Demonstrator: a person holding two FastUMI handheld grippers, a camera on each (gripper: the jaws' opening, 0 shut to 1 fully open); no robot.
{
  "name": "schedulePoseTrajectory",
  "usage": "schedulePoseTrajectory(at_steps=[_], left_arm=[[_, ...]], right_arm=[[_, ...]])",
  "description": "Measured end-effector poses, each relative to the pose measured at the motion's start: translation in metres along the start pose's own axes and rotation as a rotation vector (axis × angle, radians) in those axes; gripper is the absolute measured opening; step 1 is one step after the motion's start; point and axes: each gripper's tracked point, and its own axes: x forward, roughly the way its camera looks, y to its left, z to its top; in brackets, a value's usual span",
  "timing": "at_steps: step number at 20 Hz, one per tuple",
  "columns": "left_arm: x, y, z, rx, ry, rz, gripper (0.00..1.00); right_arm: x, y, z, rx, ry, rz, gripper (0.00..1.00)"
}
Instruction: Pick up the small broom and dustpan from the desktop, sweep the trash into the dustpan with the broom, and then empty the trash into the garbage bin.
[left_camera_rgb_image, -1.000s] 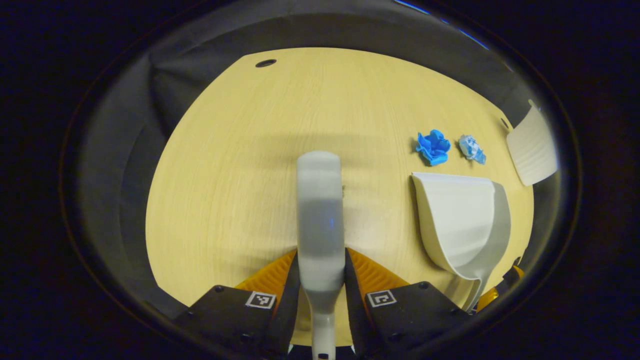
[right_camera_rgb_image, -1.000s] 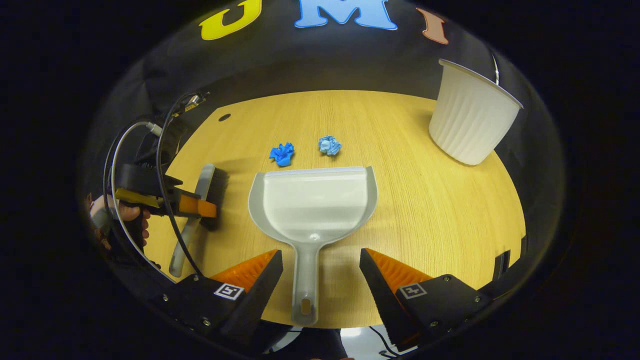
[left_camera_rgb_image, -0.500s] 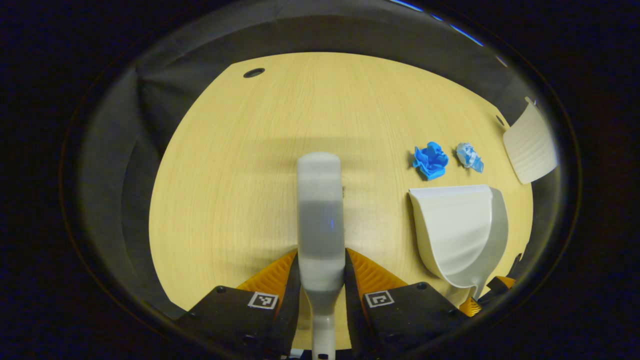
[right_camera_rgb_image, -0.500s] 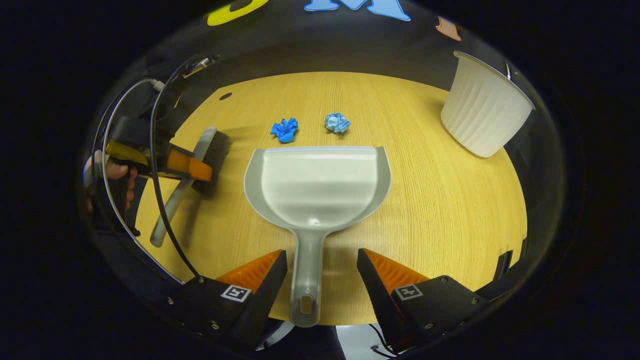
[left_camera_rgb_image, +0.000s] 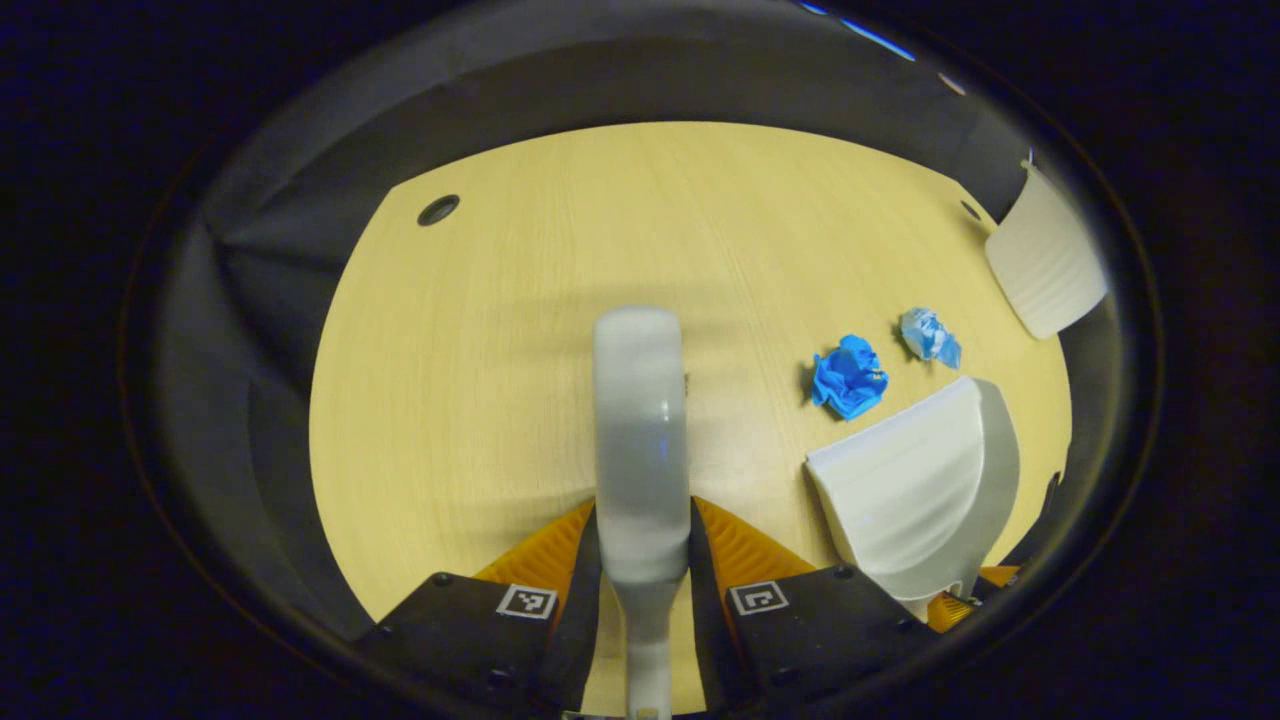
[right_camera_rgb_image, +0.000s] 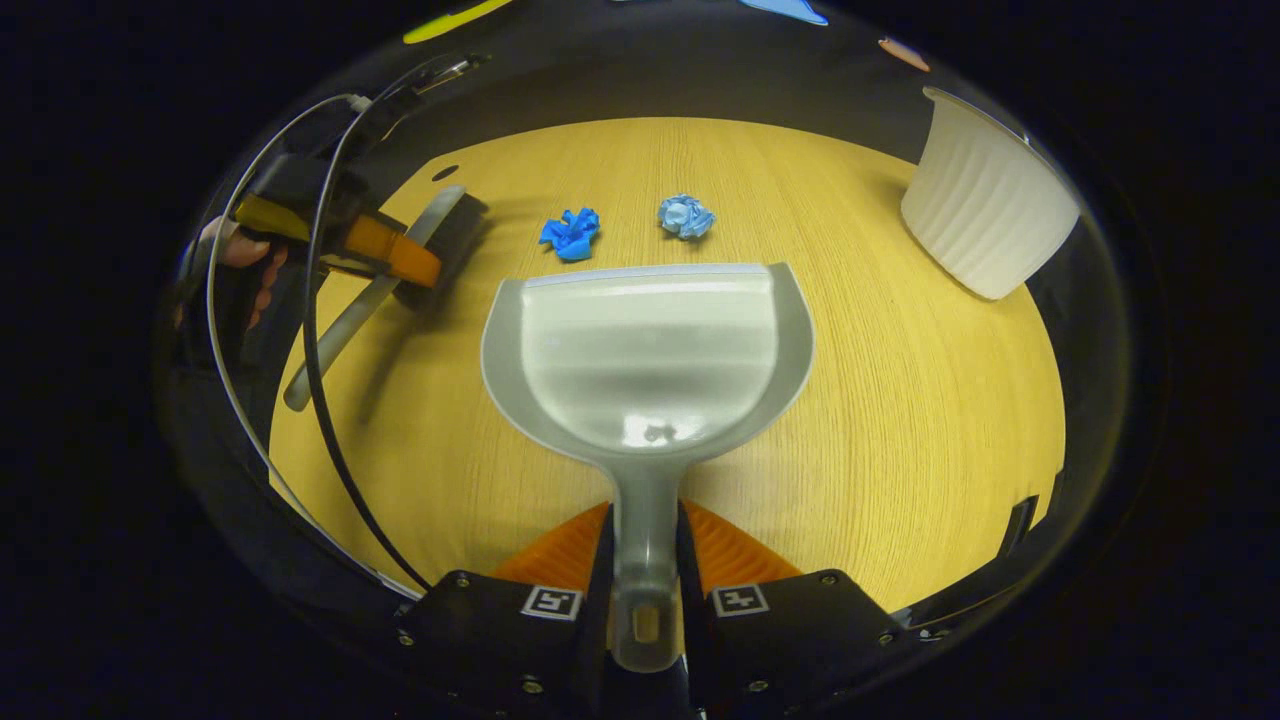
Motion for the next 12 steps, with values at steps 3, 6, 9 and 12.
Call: schedulePoseTrajectory(at_steps=[3, 6, 9, 12], left_arm=[[0.005, -0.003, 0.021, 0.077, 0.005, -0.023, 0.51], [0.016, -0.007, 0.043, 0.169, 0.012, -0.037, 0.49], [0.028, -0.016, 0.069, 0.289, 0.012, -0.044, 0.51], [0.043, -0.036, 0.087, 0.414, 0.014, -0.07, 0.51]], right_arm=[[0.007, 0.0, 0.002, 0.017, 0.013, -0.008, 0.33], [0.005, 0.001, 0.0, 0.021, 0.046, -0.007, 0.26], [0.005, 0.002, -0.001, 0.035, 0.07, -0.001, 0.26], [0.005, 0.003, 0.0, 0.042, 0.082, -0.002, 0.26]])
